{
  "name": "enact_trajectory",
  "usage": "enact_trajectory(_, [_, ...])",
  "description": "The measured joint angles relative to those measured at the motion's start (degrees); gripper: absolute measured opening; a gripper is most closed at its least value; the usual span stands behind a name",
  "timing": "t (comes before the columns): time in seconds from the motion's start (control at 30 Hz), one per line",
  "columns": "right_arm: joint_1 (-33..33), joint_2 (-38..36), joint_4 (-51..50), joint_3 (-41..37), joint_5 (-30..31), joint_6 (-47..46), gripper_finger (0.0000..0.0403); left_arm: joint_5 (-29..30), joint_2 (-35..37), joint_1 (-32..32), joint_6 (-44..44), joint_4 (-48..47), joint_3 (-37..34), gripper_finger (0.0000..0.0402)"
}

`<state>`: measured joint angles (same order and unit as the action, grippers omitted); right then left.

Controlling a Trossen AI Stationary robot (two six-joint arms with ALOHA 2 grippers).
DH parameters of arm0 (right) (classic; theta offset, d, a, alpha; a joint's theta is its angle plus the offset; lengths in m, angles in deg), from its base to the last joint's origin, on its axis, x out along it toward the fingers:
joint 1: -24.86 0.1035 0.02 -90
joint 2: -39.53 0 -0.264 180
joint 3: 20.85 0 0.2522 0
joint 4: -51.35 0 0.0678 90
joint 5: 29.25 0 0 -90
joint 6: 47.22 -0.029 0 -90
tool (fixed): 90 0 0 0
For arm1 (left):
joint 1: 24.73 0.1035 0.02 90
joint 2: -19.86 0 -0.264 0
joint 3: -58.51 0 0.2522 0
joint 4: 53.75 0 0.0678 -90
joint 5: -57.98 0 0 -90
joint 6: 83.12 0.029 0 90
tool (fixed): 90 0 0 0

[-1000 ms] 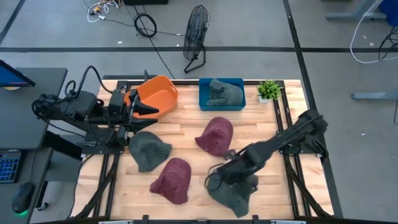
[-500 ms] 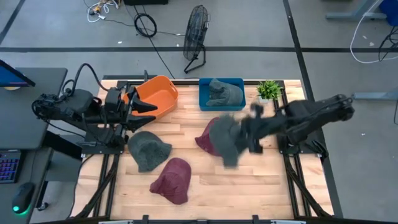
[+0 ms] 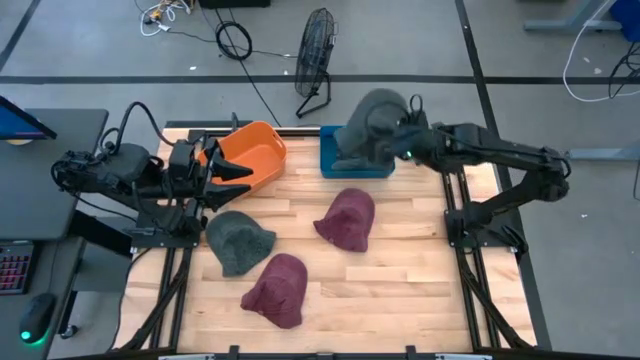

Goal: Pick & Place hat
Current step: Put the bottom black cap into the blue bin

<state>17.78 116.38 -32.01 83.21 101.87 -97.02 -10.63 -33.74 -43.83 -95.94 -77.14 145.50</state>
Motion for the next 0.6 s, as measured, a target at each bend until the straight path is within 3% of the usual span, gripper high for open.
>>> enact_trajectory(0.3, [-10.7, 5.4, 1.2, 0.0, -4.6, -6.8, 0.0003, 0.0, 0.0, 0.0, 0.0, 0.0, 0.0, 0.0173])
enact_trajectory(0.6, [-14.8, 13.9, 5.4, 0.0, -10.5, -11.8, 0.0002, 0.0, 0.0, 0.0, -0.8, 0.3, 0.0, 0.0174])
